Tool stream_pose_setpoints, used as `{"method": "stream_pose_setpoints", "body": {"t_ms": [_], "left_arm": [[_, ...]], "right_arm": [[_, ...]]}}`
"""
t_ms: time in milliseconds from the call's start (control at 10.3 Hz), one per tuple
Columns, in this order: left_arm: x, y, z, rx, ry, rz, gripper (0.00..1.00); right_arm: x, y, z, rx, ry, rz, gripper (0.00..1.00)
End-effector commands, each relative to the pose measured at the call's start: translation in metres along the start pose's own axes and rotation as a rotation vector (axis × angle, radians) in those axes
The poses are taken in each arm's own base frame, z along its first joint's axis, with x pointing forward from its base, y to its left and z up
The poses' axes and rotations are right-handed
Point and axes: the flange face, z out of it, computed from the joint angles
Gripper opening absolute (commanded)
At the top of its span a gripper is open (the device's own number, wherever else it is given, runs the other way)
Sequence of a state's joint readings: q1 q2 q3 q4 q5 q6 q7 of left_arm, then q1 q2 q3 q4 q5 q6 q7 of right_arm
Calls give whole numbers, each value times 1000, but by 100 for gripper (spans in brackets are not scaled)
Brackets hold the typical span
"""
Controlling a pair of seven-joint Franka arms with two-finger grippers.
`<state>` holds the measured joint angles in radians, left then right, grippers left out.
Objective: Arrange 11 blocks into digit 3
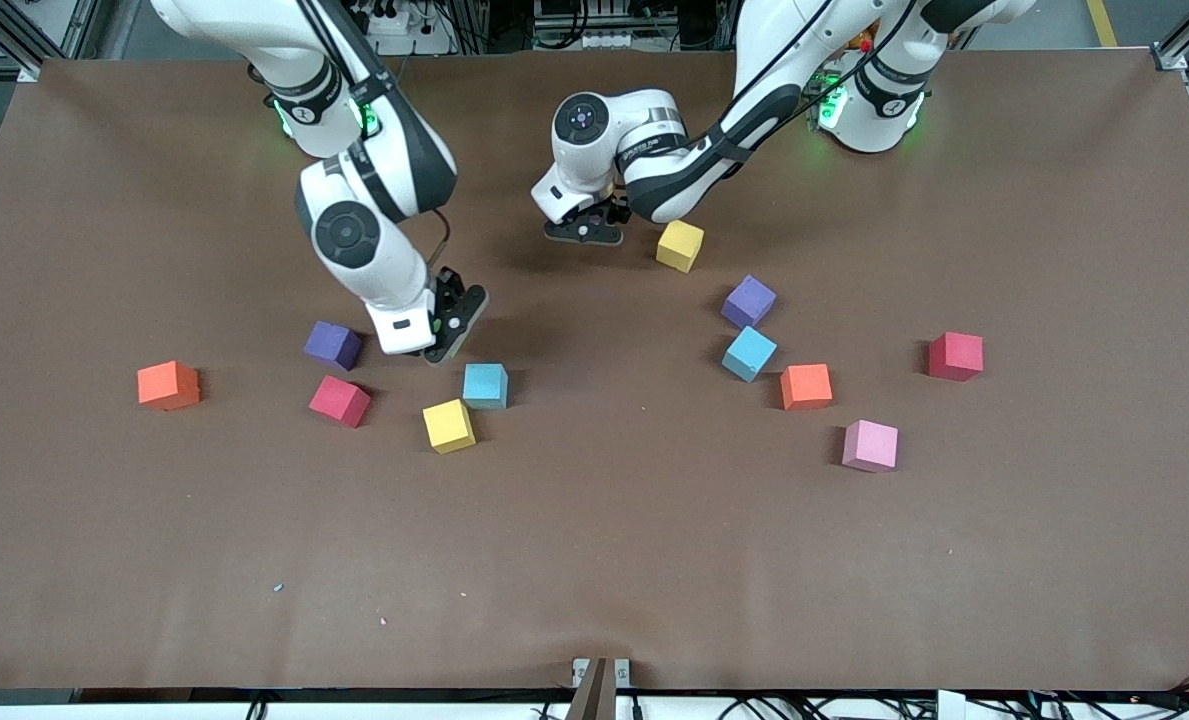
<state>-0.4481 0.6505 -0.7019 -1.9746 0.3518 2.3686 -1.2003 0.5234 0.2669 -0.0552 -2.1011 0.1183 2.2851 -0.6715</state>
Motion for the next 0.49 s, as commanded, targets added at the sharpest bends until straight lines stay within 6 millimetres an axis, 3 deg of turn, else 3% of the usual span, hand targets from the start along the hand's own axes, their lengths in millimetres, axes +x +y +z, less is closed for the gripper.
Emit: {"method": "stream_pose_setpoints", "body": {"t_ms": [0,388], "left_arm": [[10,-4,-4,5,11,-36,0],[22,-13,-2,21,13,-139,0]], "right_arm": [[-14,23,-5,7,11,-100,0],[-13,24,-8,-5,21,-192,0]]}}
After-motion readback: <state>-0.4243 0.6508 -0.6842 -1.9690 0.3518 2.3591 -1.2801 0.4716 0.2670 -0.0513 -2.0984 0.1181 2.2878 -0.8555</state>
